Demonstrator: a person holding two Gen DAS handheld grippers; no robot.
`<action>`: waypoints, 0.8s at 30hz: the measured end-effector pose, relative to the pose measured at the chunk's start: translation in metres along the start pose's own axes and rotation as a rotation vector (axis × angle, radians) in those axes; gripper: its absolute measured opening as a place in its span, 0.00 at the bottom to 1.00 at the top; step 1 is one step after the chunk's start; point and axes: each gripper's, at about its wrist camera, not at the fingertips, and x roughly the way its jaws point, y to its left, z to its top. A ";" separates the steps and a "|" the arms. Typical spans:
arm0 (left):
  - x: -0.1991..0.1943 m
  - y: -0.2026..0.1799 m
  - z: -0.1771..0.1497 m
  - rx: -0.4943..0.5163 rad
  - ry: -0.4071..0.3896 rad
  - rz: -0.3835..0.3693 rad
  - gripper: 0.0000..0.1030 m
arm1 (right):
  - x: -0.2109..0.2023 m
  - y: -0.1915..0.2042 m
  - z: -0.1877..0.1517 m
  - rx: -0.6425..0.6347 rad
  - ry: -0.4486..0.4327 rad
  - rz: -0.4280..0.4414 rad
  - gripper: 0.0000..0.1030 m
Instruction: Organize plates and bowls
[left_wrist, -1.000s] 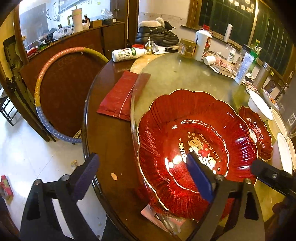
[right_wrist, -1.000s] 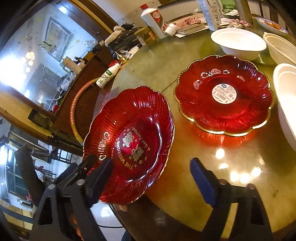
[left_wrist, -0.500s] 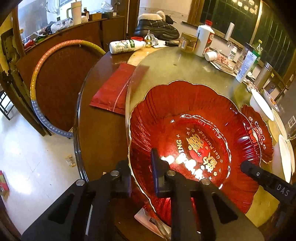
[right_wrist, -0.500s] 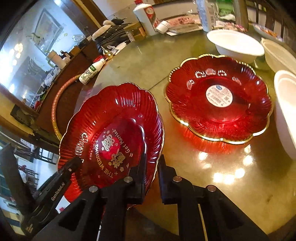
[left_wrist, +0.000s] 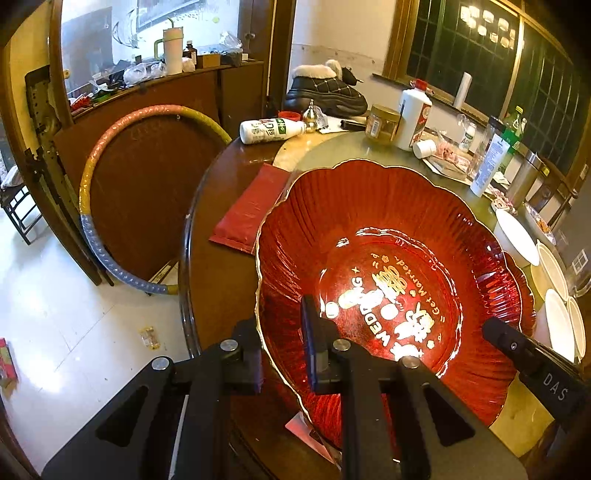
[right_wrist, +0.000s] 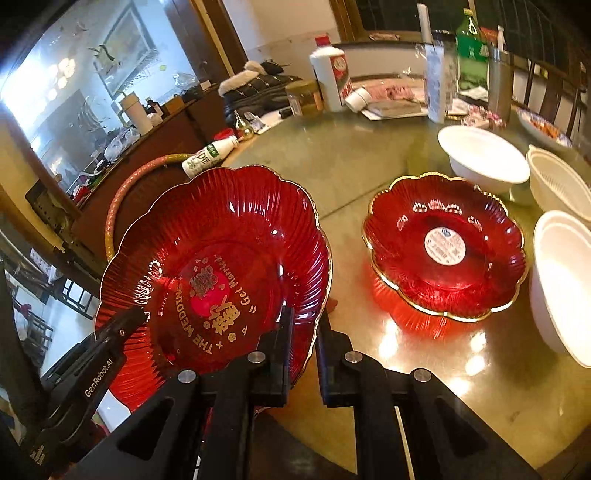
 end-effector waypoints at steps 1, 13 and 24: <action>0.000 0.001 -0.001 0.000 -0.001 0.001 0.14 | -0.001 0.001 0.000 -0.004 -0.004 -0.002 0.10; 0.012 -0.001 -0.008 0.005 0.025 0.015 0.14 | 0.012 0.004 -0.005 -0.032 0.016 -0.033 0.10; 0.034 -0.009 -0.018 0.028 0.090 0.016 0.16 | 0.031 -0.013 -0.010 -0.004 0.073 -0.041 0.15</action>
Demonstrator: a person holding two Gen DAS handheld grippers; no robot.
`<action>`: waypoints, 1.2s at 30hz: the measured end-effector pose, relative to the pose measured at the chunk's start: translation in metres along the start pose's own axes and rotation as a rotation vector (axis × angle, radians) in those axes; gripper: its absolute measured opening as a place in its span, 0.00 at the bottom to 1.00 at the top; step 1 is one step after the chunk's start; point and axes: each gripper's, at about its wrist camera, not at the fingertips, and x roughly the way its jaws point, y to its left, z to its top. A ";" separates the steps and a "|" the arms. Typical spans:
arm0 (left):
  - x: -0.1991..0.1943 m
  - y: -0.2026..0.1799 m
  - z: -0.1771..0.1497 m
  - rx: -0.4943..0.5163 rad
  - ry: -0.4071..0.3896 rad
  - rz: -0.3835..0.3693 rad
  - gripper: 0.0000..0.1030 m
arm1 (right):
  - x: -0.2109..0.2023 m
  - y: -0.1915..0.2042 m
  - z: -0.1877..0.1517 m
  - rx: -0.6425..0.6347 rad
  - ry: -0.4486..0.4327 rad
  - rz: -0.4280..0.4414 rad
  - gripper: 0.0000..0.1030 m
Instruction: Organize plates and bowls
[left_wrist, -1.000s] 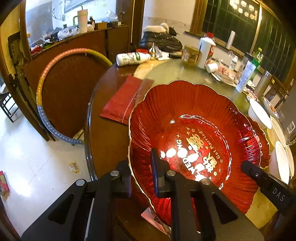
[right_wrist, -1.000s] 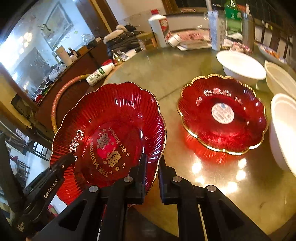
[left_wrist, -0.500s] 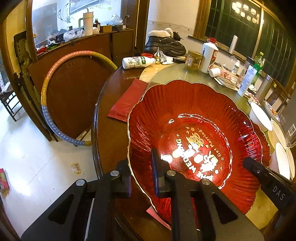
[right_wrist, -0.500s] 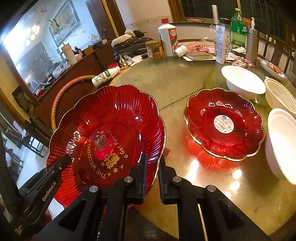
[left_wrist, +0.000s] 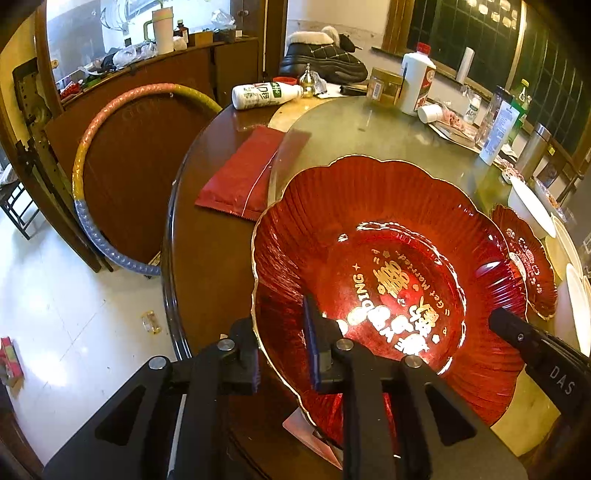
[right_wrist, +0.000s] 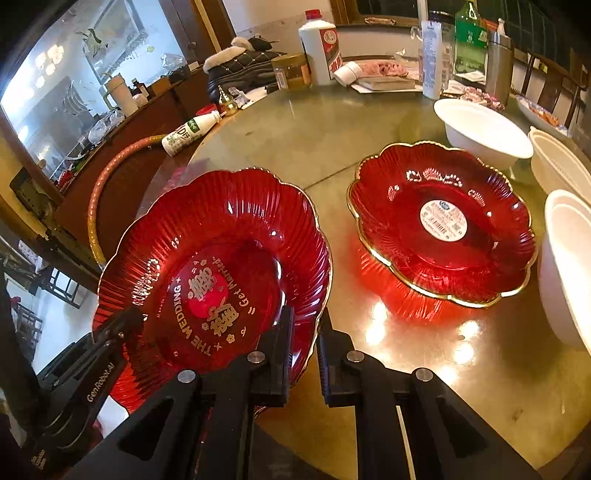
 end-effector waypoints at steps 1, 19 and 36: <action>-0.001 0.000 0.000 0.000 0.000 0.004 0.16 | 0.000 0.000 0.000 -0.005 0.004 0.003 0.15; -0.078 -0.079 0.039 0.082 -0.164 -0.198 0.72 | -0.046 -0.124 -0.020 0.361 -0.115 0.145 0.51; 0.046 -0.223 0.086 0.350 0.301 -0.253 0.72 | -0.025 -0.179 0.005 0.465 -0.079 0.135 0.48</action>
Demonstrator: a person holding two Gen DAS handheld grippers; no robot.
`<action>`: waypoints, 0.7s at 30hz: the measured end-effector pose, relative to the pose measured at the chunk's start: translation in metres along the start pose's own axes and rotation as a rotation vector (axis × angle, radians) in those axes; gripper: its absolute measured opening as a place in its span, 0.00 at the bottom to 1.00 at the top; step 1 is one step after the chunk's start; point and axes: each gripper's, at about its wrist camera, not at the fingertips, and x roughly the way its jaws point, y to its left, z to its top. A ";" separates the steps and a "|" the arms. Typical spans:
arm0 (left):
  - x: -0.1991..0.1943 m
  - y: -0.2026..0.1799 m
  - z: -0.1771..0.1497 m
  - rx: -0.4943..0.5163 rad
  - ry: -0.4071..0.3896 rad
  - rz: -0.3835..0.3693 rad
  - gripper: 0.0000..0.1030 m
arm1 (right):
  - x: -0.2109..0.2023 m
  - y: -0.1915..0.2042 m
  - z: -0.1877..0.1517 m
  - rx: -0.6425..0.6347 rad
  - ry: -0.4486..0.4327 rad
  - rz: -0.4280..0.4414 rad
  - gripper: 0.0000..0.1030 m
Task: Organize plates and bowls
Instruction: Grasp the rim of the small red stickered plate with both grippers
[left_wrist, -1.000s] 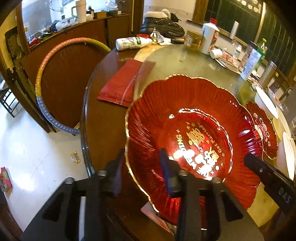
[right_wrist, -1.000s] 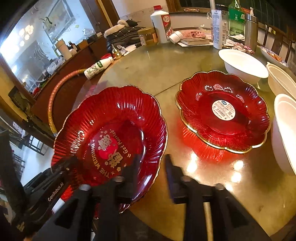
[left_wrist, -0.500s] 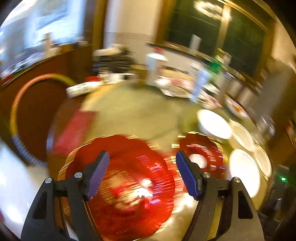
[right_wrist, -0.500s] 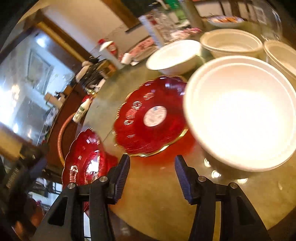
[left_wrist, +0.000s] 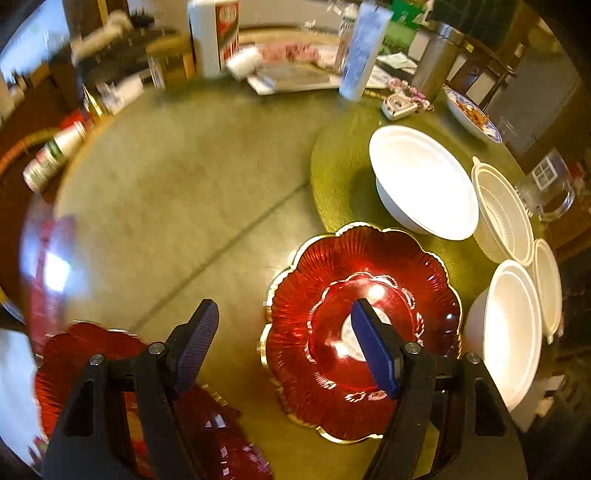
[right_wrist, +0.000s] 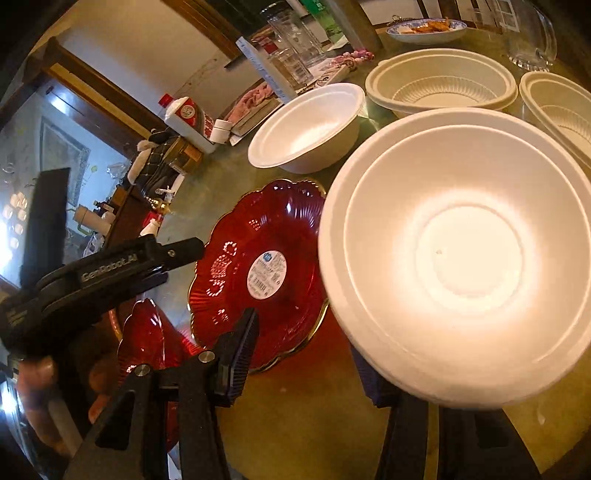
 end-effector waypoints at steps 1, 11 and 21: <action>0.006 0.001 0.001 -0.015 0.022 -0.017 0.72 | 0.002 -0.001 0.002 0.001 0.003 -0.001 0.47; 0.020 -0.013 -0.004 0.049 0.052 0.054 0.20 | 0.017 -0.001 0.005 -0.051 -0.007 -0.090 0.14; -0.025 -0.001 -0.019 0.016 -0.073 0.027 0.16 | -0.005 0.014 -0.002 -0.109 -0.089 -0.096 0.11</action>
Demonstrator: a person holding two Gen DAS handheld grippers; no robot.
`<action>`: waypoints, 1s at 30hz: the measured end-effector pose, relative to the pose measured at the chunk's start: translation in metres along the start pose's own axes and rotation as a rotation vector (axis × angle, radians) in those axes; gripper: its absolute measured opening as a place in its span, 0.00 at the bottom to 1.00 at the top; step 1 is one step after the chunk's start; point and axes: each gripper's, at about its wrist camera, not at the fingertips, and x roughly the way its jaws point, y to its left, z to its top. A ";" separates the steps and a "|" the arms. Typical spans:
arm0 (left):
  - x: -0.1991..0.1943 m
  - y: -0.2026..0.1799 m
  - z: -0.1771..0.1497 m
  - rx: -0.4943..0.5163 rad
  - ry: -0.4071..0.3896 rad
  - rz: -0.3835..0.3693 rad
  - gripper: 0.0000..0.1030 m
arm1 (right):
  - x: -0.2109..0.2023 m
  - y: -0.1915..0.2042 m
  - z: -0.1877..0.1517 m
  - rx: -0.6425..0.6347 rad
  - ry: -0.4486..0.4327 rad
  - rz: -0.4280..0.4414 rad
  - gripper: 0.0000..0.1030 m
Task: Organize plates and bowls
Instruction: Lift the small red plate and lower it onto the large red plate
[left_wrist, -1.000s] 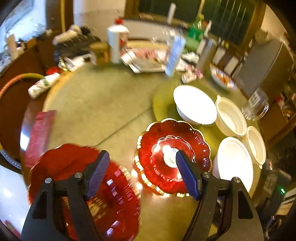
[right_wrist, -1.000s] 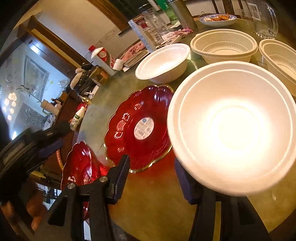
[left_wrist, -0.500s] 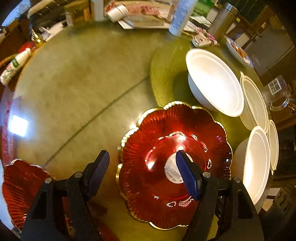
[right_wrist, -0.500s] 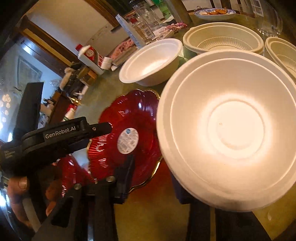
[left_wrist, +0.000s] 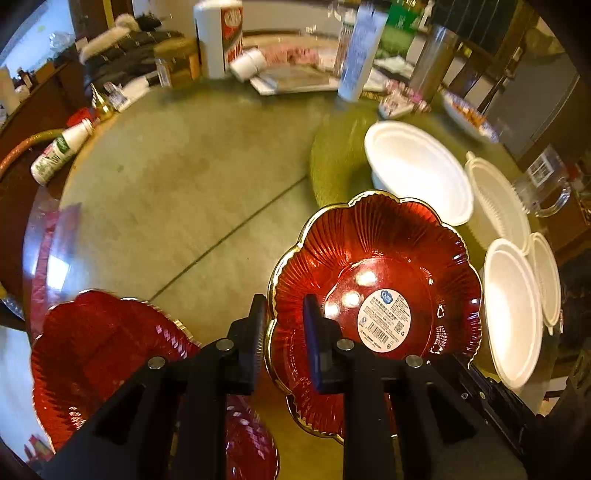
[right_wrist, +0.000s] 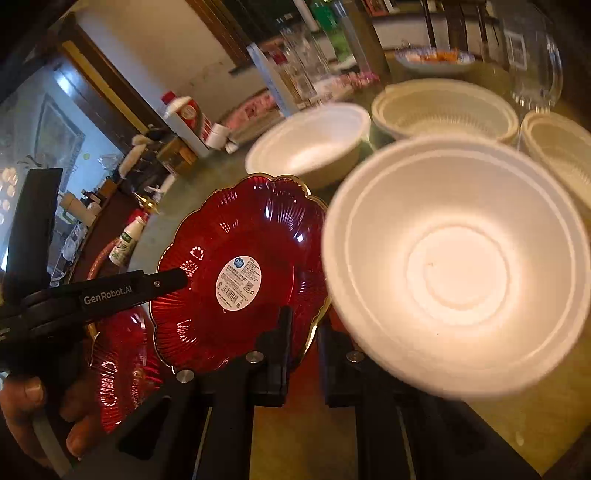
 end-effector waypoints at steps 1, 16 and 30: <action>-0.006 -0.001 0.001 -0.001 -0.021 0.003 0.16 | -0.004 0.001 -0.001 -0.006 -0.012 0.001 0.11; -0.111 0.068 -0.062 -0.155 -0.333 -0.017 0.16 | -0.070 0.088 -0.024 -0.229 -0.201 0.056 0.11; -0.094 0.135 -0.117 -0.311 -0.323 0.048 0.16 | -0.040 0.155 -0.061 -0.397 -0.112 0.082 0.12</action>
